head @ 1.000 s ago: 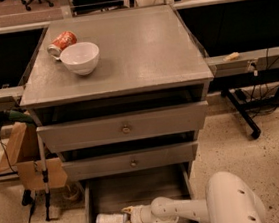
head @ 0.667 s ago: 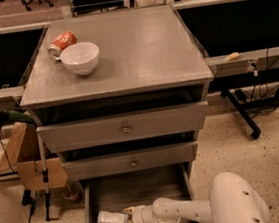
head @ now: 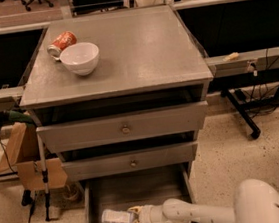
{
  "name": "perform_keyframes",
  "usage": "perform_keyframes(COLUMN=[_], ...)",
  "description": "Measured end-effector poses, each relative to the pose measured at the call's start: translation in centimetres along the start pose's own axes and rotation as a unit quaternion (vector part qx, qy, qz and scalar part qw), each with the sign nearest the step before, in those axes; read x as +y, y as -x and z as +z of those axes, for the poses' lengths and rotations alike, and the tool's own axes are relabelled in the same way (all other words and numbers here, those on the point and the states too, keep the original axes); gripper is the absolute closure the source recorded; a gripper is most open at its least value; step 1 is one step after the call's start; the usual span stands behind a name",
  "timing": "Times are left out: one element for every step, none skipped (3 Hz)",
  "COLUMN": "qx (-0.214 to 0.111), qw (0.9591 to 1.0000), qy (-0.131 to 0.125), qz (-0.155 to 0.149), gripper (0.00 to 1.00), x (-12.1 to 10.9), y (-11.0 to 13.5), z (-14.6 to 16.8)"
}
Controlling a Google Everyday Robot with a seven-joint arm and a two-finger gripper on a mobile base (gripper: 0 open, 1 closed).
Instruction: Pick blue plastic bottle from bottom drawer and place on counter
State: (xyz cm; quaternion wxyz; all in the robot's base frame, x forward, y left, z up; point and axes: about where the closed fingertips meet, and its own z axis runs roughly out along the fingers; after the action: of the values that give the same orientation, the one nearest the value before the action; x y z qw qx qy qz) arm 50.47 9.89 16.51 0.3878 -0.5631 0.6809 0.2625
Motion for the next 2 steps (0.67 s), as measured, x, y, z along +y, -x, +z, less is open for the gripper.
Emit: perform_keyframes(qx=[0.002,0.023], qw=[0.9996,0.9976], qy=[-0.026,-0.063], qz=[-0.012,-0.017], gripper=[1.0,1.0], x=[-1.1,-2.5], y=[0.7,2.3], z=[-7.3,-15.9])
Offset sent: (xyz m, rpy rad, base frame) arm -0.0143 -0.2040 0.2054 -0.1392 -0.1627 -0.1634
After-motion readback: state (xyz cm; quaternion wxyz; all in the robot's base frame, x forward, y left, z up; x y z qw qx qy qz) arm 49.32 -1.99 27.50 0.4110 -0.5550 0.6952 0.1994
